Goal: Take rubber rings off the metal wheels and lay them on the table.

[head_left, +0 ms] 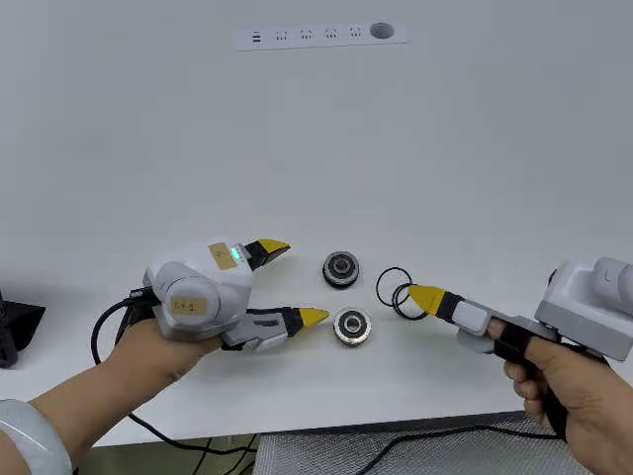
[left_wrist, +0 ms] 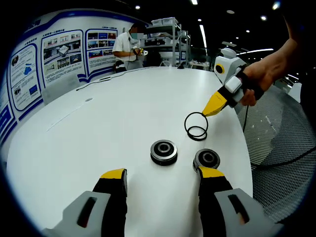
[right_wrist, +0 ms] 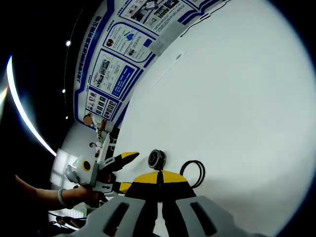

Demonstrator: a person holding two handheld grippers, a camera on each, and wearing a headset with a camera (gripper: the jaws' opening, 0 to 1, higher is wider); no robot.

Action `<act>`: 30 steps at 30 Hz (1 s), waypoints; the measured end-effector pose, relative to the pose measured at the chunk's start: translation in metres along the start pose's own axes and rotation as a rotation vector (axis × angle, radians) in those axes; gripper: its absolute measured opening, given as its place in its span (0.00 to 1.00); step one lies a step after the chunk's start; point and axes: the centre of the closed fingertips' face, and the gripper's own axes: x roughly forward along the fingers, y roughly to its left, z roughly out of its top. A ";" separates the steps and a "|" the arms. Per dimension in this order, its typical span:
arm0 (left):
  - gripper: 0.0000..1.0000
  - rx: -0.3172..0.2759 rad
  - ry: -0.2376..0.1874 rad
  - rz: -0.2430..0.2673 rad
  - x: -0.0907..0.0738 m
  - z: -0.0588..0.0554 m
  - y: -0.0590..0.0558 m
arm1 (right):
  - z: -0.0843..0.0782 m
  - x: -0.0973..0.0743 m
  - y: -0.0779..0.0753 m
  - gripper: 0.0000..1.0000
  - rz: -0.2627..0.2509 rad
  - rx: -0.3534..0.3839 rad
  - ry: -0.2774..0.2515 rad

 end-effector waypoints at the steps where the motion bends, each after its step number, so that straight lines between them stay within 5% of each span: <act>1: 0.58 0.001 0.000 0.000 0.000 0.000 0.000 | 0.000 -0.001 -0.002 0.02 -0.006 0.002 0.000; 13: 0.57 0.000 0.008 -0.001 0.000 -0.002 0.001 | -0.006 -0.001 -0.029 0.02 -0.097 -0.012 0.019; 19: 0.57 0.001 0.013 0.001 0.000 -0.003 0.002 | -0.007 0.000 -0.033 0.02 -0.145 -0.128 0.048; 30: 0.56 0.001 0.016 0.000 0.001 -0.003 0.003 | 0.000 -0.004 -0.033 0.22 -0.164 -0.208 0.027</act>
